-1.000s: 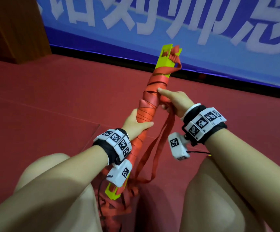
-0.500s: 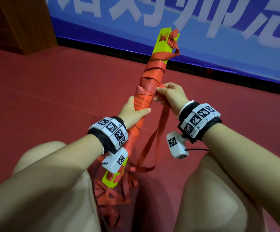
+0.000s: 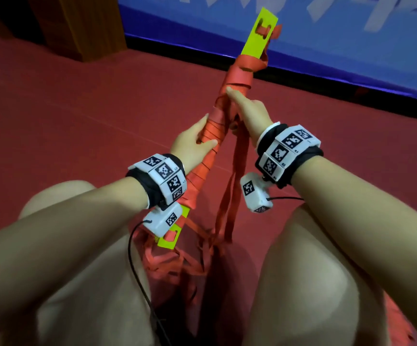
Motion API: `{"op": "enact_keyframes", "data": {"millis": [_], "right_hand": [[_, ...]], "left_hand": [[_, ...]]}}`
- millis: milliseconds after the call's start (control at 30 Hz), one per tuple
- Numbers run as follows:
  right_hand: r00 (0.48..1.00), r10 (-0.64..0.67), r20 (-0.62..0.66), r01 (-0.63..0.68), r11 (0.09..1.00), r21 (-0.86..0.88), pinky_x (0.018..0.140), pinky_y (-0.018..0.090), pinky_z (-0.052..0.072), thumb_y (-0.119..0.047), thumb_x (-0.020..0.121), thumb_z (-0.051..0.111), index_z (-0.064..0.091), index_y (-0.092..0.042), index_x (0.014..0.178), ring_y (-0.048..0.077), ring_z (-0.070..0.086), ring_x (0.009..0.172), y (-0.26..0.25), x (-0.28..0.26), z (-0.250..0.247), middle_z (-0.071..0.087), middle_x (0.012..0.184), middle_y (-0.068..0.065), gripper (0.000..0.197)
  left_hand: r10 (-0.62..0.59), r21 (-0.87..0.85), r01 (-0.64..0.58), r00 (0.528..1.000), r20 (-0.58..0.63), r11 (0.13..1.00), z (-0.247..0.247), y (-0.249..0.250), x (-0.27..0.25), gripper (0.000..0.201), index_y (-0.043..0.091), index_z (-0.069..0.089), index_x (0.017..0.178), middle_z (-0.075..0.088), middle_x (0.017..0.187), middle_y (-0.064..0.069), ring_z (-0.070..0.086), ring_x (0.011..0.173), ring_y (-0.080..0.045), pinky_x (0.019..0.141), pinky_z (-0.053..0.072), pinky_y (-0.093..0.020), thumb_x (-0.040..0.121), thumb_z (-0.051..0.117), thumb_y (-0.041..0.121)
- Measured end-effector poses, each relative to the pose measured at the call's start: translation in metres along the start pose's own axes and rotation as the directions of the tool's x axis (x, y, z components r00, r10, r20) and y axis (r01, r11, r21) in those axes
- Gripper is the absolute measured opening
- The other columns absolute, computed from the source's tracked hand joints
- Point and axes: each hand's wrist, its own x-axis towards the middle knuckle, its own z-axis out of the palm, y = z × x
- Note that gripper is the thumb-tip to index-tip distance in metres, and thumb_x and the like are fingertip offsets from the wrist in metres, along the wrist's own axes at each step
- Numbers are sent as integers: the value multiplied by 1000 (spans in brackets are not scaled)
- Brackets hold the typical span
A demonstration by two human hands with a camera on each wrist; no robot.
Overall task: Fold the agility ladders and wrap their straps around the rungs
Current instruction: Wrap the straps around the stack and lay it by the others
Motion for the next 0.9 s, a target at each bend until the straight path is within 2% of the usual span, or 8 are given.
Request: {"op": "enact_keyframes", "data": {"millis": [167,233,367,467,600,700,800,900], "right_hand": [[999,-45,7,46,998,-42,47,23,38,-43,76,76,62,-15,68,13,46,41,7,-2,15,53,52,-1,32],[998,-60,-12,60,998,-26,46,22,37,-43,76,76,58,-17,64,11,44,39,8,-3,15,50,49,-3,34],[996,-84,2,84,996,27,42,19,33,-40,80,72,54,-17,62,8,40,37,4,-5,9,46,45,-7,34],[996,-84,15,82,990,113,54,23,47,-36,82,71,62,-15,71,12,56,49,-1,-6,7,59,54,-4,26],[993,-86,80,63,964,257,71,36,53,-32,85,67,64,-11,79,19,61,62,-9,-10,1,63,67,4,22],[985,-110,131,56,931,360,67,30,53,-30,89,62,62,-12,79,15,60,58,-18,-13,-5,62,64,2,20],[978,-145,150,79,924,375,65,30,49,-41,80,70,63,-13,85,17,58,61,-21,-13,-8,60,71,5,30],[978,-170,118,143,967,209,50,22,35,-53,73,72,60,-17,76,14,43,49,-21,-10,-14,49,60,1,38]], "left_hand": [[6,59,-2,998,-70,998,-12,-4,-7,59,33,47,142,59,75,9,55,69,-11,73,40,-19,87,69,26],[-12,-46,9,998,-57,999,-15,-3,-6,53,31,50,140,46,78,8,51,68,-6,76,44,-23,89,66,32],[-5,-223,15,999,49,975,-18,3,-9,46,21,42,144,63,85,18,53,54,9,57,41,-6,100,50,13],[48,-297,-7,990,132,955,-13,6,-13,49,30,33,147,58,60,22,55,59,7,62,44,-9,102,43,12],[118,-373,-45,977,176,927,-7,13,-19,54,48,24,144,59,102,4,58,94,-9,89,50,-28,103,44,19],[183,-391,-98,965,186,915,-3,23,-23,59,49,11,148,43,142,14,53,119,-5,102,45,-29,101,43,32],[158,-495,-20,958,238,869,-2,31,-22,61,53,7,148,54,132,15,64,98,-23,89,53,-55,104,42,31],[195,-473,-78,960,202,877,-2,35,-18,68,47,8,150,52,135,14,61,114,-16,99,50,-47,96,48,34]]}}
